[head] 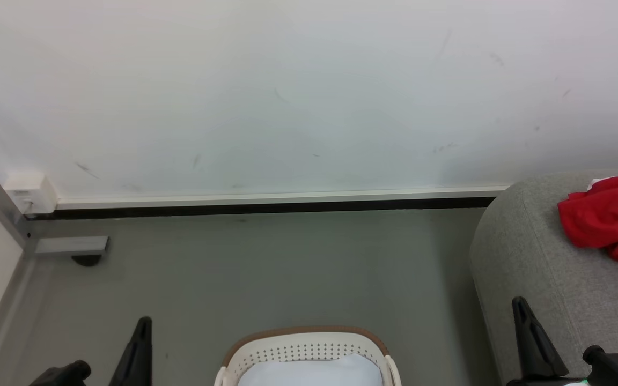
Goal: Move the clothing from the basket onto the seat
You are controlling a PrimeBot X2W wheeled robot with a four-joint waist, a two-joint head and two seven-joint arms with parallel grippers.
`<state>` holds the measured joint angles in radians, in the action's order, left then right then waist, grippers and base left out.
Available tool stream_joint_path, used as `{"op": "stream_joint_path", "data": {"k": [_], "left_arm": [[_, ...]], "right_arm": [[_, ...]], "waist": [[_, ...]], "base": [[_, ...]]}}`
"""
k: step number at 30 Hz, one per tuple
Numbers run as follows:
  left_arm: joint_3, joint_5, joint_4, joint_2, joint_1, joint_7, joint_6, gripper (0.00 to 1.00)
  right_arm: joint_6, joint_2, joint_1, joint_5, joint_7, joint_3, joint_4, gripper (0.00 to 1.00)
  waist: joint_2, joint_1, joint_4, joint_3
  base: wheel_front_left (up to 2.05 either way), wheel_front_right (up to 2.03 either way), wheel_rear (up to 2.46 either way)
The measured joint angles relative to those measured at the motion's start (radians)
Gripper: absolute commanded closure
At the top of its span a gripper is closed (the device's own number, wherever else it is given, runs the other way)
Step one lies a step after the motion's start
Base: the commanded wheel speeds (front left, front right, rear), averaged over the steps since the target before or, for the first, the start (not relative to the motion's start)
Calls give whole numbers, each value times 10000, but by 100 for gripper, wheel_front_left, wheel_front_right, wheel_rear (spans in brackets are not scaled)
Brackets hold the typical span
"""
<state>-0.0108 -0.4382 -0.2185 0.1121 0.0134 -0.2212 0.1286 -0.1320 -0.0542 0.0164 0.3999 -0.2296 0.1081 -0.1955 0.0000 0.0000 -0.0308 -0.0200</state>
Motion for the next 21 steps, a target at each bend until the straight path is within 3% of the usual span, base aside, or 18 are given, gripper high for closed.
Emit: {"op": "stream_joint_path", "data": {"k": [21], "left_arm": [[343,-3344,-56,-163,-291,930,0,100]], "right_arm": [[0,-127,209,3630,763,-391,-153,100]], "waist": [[0,0,57,43]], "base": [[0,0,0]]}}
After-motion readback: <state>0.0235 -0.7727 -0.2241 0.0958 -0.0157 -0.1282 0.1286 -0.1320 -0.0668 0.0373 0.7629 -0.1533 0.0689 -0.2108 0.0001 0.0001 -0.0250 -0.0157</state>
